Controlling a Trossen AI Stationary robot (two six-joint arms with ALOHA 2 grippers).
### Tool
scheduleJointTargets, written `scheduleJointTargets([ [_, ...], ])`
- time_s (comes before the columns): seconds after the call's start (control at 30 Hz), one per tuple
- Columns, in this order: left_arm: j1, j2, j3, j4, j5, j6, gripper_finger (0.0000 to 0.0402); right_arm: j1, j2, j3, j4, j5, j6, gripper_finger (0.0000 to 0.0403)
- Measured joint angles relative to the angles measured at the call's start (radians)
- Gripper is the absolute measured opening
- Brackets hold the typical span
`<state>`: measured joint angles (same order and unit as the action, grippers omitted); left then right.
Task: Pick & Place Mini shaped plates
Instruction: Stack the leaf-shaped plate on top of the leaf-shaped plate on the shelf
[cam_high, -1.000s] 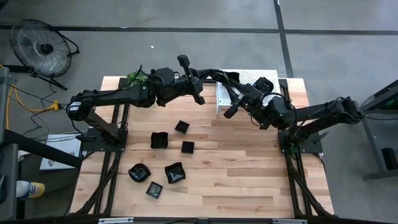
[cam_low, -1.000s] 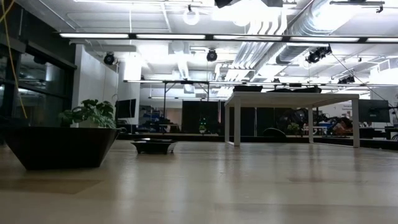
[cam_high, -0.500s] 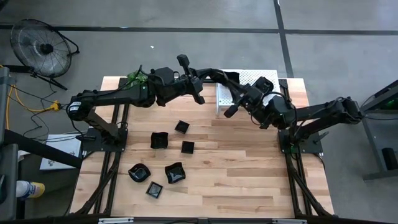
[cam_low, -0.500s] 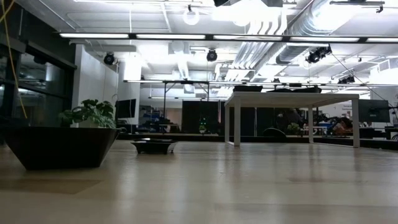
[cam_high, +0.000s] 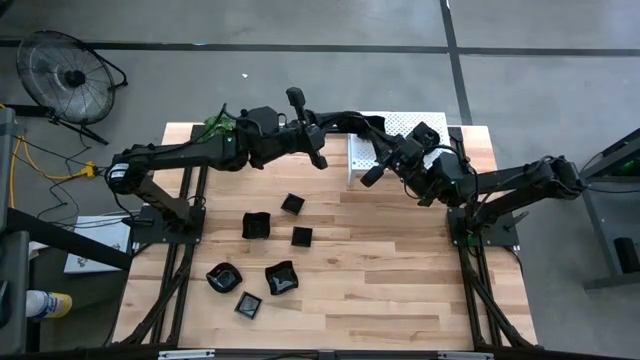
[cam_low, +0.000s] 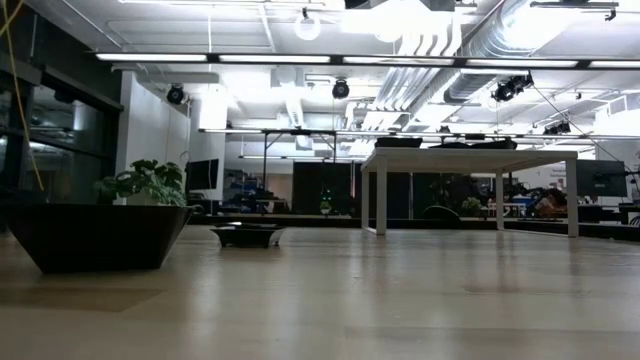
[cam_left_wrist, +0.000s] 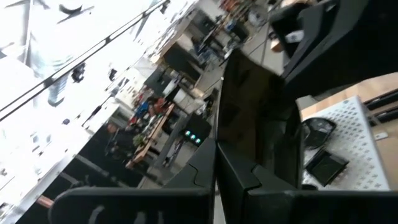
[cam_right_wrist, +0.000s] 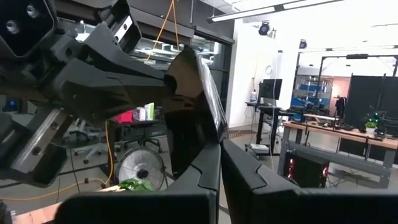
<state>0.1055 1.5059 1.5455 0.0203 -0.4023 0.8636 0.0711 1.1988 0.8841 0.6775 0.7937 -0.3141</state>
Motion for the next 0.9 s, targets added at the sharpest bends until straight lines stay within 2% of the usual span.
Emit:
scheduleJointTargets([
  [0.17,-0.001,0.0,0.0,-0.03,0.048,0.004,0.0027,0.0,0.0,0.0,-0.002,0.017,0.002,0.0],
  [0.53,-0.001,0.005,0.0,-0.074,0.053,0.004,0.0115,0.001,0.002,0.0,-0.003,0.026,-0.001,0.0],
  [0.7,-0.001,0.005,0.0,-0.075,0.048,0.009,0.0131,0.002,0.0,0.0,-0.001,0.062,-0.001,0.0],
  [0.9,-0.002,-0.01,-0.002,-0.085,-0.011,0.082,0.014,0.001,-0.01,0.0,-0.009,0.13,-0.012,0.0],
])
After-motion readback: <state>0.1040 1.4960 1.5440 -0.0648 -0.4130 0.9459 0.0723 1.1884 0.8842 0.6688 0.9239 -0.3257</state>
